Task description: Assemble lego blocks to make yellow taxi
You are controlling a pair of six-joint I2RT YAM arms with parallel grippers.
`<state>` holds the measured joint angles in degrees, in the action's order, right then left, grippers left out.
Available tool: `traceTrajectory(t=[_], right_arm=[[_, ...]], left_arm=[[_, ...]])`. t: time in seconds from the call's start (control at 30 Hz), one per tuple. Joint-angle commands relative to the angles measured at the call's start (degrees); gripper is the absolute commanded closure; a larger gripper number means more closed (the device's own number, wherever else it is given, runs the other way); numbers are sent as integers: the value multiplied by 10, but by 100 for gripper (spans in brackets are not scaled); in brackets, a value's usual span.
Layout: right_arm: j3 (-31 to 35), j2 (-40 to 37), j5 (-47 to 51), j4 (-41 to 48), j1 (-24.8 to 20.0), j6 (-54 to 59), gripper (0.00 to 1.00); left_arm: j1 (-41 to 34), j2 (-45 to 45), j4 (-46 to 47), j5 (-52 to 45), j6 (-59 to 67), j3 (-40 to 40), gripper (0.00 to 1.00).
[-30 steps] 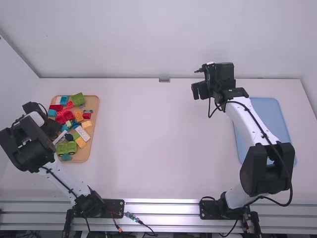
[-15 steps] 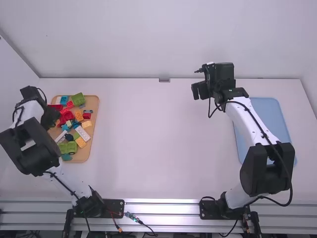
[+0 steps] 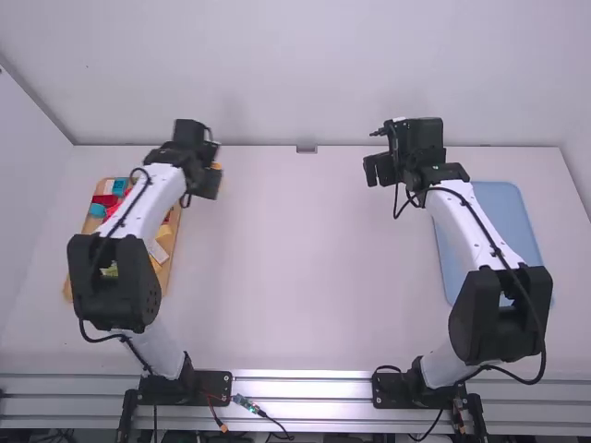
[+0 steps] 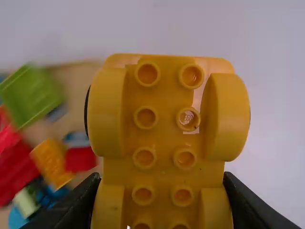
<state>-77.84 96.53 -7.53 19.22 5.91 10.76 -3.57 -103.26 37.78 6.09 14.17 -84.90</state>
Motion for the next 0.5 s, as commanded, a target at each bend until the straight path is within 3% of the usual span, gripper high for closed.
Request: traceTrajectory(t=[0.0,0.13,0.3,0.47], right_arm=[[-17,-7,0,7,-13,-5,1],[-17,-21,-2,23,-32,-19,1],[-17,-32,-2,42,-44,-19,1],[-17,-43,-1,52,-48,-19,1]], left_arm=[[-62,14,23,-70,203,-9,97],[-143,14,88,-139,367,0,95],[-200,13,113,-126,411,25,95],[-251,7,91,-115,473,101,93]])
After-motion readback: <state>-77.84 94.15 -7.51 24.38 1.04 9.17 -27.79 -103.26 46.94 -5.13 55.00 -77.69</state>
